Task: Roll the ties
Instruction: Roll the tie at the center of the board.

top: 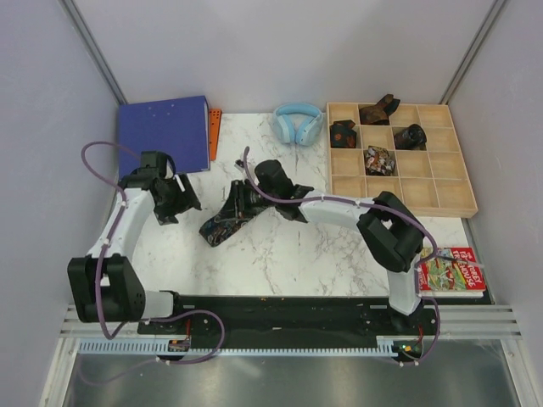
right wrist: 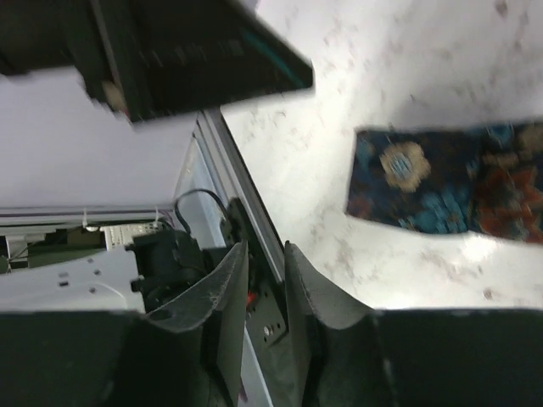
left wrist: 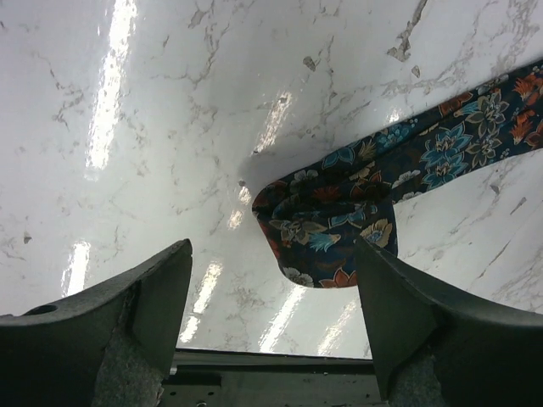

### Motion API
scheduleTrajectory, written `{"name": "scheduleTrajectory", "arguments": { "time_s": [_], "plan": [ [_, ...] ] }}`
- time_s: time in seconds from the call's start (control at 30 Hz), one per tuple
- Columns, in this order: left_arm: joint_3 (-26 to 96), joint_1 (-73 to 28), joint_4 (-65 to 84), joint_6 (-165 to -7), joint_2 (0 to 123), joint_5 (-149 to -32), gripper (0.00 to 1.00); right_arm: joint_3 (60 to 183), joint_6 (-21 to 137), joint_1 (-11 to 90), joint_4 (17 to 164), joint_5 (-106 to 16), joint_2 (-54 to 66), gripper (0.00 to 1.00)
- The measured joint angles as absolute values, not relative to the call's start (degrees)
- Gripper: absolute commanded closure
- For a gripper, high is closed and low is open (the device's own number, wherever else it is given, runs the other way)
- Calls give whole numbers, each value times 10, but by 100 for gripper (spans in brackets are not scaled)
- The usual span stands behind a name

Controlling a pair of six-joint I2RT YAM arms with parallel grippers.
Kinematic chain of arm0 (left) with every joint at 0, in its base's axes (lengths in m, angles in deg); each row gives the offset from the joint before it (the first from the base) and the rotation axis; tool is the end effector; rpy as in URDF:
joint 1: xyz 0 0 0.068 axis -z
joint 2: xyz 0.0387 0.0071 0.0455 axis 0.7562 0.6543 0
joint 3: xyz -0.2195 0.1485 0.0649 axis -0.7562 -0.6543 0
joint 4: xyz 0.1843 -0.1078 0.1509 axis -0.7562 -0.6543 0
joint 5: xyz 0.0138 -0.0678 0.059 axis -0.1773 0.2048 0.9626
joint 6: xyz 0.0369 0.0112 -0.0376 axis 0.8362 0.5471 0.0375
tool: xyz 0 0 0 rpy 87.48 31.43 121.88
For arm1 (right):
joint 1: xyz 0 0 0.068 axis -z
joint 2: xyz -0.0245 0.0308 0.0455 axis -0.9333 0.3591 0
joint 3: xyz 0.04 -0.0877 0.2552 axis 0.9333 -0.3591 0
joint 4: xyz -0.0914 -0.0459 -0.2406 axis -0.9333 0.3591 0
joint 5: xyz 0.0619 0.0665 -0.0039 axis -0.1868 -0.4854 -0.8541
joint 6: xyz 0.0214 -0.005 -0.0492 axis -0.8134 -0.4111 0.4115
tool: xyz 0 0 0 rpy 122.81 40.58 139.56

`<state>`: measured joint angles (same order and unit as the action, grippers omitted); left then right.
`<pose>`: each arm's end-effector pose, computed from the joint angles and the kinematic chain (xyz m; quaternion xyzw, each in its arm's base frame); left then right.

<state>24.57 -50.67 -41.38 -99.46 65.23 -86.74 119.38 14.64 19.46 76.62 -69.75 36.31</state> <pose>0.2673 0.0043 0.2556 -0.2191 0.9531 -0.0816 0.1922 0.2720 0.3476 0.2112 -0.1432 0.8111 0.5454 0.1555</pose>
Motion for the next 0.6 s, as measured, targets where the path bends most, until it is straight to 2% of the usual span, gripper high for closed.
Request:
{"name": "scheduleTrajectory", "arguments": {
  "time_s": [0.27,0.6],
  "plan": [
    [172,-506,-414,-1035,507,-864,16,1328,164,193,810,-680,432,72],
    [107,-506,-391,-1065,442,-887,17,1337,188,198,853,-673,529,74]
  ]
}}
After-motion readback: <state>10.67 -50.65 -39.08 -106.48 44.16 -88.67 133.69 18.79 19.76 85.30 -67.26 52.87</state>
